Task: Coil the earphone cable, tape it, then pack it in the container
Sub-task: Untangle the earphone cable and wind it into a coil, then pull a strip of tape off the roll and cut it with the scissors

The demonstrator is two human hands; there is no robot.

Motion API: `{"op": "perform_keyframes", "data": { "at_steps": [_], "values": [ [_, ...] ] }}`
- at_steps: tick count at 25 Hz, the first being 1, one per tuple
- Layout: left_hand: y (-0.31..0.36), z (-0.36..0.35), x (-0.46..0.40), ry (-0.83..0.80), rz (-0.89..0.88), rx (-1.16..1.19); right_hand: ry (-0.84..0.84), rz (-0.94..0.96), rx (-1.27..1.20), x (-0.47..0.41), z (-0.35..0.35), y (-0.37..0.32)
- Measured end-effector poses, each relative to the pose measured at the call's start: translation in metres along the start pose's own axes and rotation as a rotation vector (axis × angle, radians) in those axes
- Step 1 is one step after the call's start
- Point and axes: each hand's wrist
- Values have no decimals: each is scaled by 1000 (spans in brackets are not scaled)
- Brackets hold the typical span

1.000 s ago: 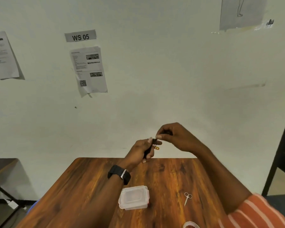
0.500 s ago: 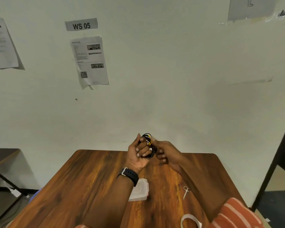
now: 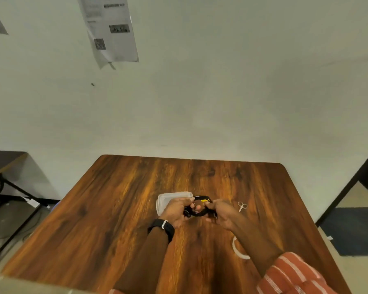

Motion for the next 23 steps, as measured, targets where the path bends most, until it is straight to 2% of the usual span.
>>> {"op": "perform_keyframes", "data": {
  "at_steps": [3, 4, 10, 15, 23],
  "values": [
    [-52, 11, -7, 272, -154, -289, 175, -16, -44, -28, -6, 62],
    [-68, 15, -8, 312, -209, -394, 218, -10, -40, -33, -6, 80],
    [-117, 31, -32, 163, -342, -853, 380, 109, 129, -51, -9, 134],
    [-131, 28, -54, 329, -358, -1000, 444, 181, 396, -72, -17, 146],
    [-150, 29, -80, 444, -280, -1194, 624, 166, 780, -97, -17, 157]
  ]
}}
Point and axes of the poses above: each hand's wrist, its own x-axis away from the middle knuckle, its own z-axis out of the back of the hand, y = z × x, and after that the axes turned 6 degrees about y, right-handed
